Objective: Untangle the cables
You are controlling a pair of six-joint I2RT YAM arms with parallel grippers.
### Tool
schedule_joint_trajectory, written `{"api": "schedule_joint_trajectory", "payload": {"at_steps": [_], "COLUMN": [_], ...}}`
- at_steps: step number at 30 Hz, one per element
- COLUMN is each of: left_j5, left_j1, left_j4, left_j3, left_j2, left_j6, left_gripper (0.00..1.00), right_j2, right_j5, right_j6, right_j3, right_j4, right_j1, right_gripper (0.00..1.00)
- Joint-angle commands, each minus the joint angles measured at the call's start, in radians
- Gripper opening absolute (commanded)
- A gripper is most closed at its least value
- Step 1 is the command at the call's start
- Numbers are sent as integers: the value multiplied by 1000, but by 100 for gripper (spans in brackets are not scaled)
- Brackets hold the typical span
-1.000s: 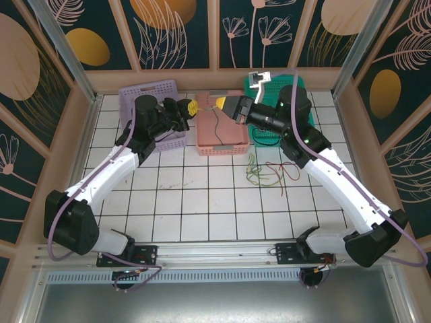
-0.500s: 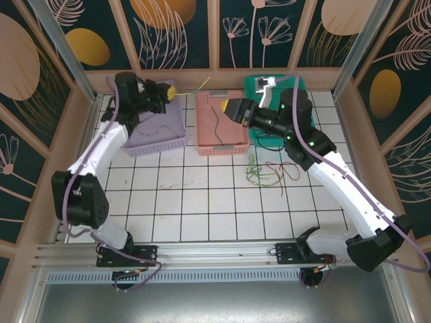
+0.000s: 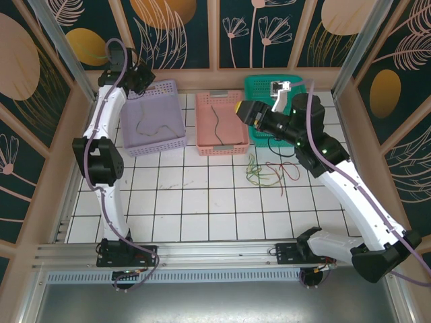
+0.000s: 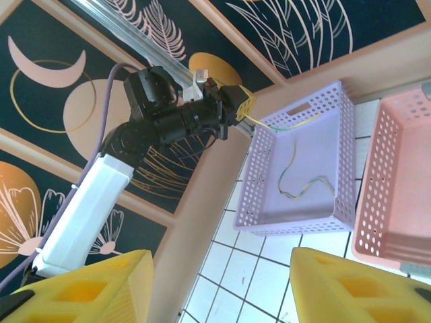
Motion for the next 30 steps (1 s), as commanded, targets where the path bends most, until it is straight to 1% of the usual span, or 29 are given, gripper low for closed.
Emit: {"api": "schedule_joint_trajectory", "payload": {"at_steps": [1,3,4,5,7,11,14,18,21,24,27,30], "left_j5": [-126,-125,-118,-115,-145,-234,-236,-160,-101,4,21,31], "left_j1": [3,-1,-1,-3,-8,-16,-16,-25,-36,-36,-36,-36], "left_j4": [-96,-33,26,93,174,216,238,216,149,68,9,23], "left_j3": [17,-78,-149,-230,-337,-451,-518,-546,-527,-497,-484,-524], "left_j2": [45,28,5,-27,-68,-105,-116,-120,-119,-102,-84,-106], "left_j6": [218,242,247,255,285,376,408,454,517,568,568,566], "left_gripper": [0,0,0,0,0,0,0,0,0,0,0,0], "right_j2": [-11,-12,-11,-11,-9,-4,-1,4,10,13,12,8], "right_j5": [-3,-6,-9,-11,-14,-27,-38,-43,-43,-39,-35,-34], "right_j6": [8,20,22,26,34,59,75,88,91,94,93,92], "right_j3": [-23,-37,-42,-48,-61,-88,-106,-117,-120,-120,-118,-121], "right_j4": [9,20,25,31,44,82,108,124,128,132,132,130], "right_j1": [0,0,-1,-25,-29,-27,-27,-26,-20,-15,-12,-12], "right_gripper": [56,56,56,56,56,55,54,54,53,53,53,52]}}
